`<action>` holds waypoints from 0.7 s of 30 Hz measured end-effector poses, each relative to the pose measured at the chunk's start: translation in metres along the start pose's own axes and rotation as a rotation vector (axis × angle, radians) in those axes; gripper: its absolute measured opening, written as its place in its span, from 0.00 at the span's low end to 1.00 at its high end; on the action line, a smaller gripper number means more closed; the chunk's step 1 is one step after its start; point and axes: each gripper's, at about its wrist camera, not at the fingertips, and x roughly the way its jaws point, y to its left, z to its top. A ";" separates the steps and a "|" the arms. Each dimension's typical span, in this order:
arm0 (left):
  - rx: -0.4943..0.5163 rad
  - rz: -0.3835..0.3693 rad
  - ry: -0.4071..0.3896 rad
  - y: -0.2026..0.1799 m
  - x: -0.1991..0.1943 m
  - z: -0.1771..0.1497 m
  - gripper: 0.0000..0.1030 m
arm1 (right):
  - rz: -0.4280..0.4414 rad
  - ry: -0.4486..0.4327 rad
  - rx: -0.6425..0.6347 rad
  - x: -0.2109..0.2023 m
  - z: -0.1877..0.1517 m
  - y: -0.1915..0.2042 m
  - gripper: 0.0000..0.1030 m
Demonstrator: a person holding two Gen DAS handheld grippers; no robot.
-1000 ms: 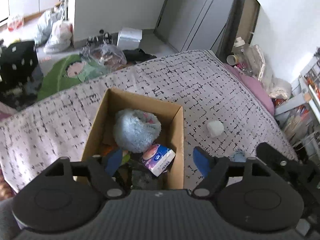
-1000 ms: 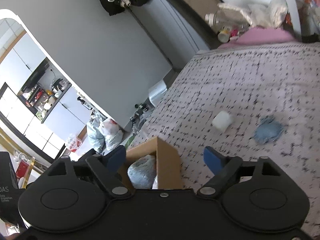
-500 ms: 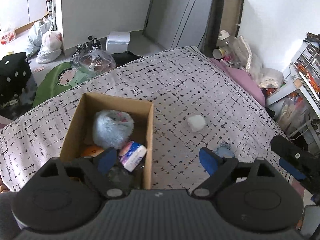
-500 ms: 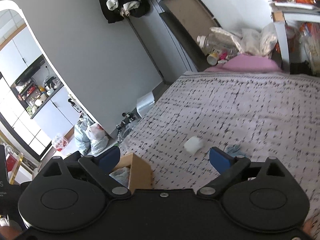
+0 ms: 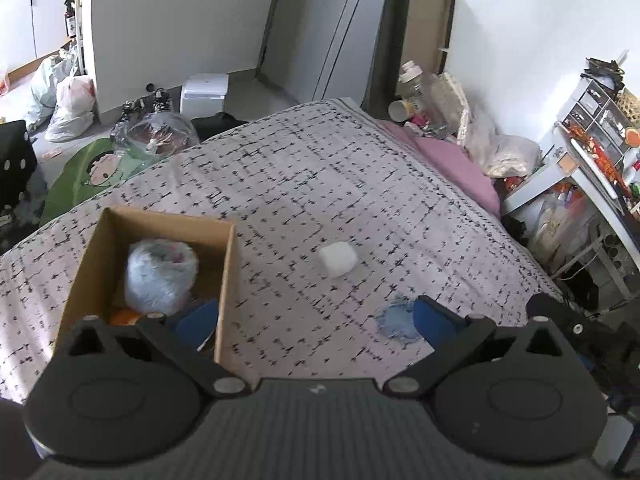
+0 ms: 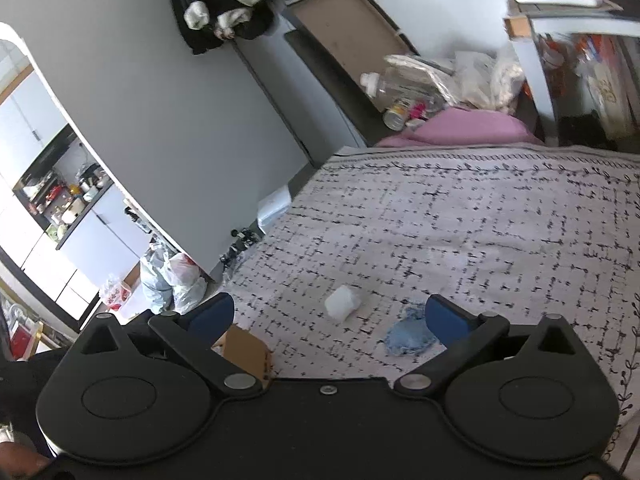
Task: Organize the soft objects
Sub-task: 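Move the left tool toward the white cotton ball while the right approaches the denim bunny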
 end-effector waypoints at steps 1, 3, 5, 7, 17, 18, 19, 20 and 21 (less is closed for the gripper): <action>0.002 -0.001 -0.004 -0.003 0.000 0.001 1.00 | -0.002 0.002 0.005 0.001 0.002 -0.004 1.00; 0.004 -0.004 -0.004 -0.009 0.004 0.004 1.00 | -0.010 0.009 0.027 0.003 0.006 -0.011 1.00; 0.006 -0.004 -0.007 -0.014 0.007 0.008 1.00 | -0.025 0.026 0.060 0.007 0.010 -0.019 1.00; 0.009 -0.005 -0.005 -0.018 0.009 0.011 1.00 | -0.055 0.057 0.097 0.016 0.014 -0.025 1.00; 0.055 0.011 0.066 -0.030 0.050 0.015 1.00 | -0.054 0.133 0.234 0.066 -0.001 -0.061 1.00; 0.071 0.018 0.068 -0.030 0.055 0.015 1.00 | -0.075 0.140 0.240 0.070 -0.003 -0.065 1.00; 0.089 0.027 0.064 -0.031 0.059 0.014 1.00 | -0.099 0.143 0.234 0.073 -0.002 -0.067 1.00; 0.102 0.038 0.061 -0.031 0.063 0.014 1.00 | -0.118 0.143 0.229 0.075 -0.001 -0.069 1.00; 0.104 0.041 0.063 -0.031 0.066 0.014 1.00 | -0.120 0.138 0.236 0.076 -0.001 -0.072 1.00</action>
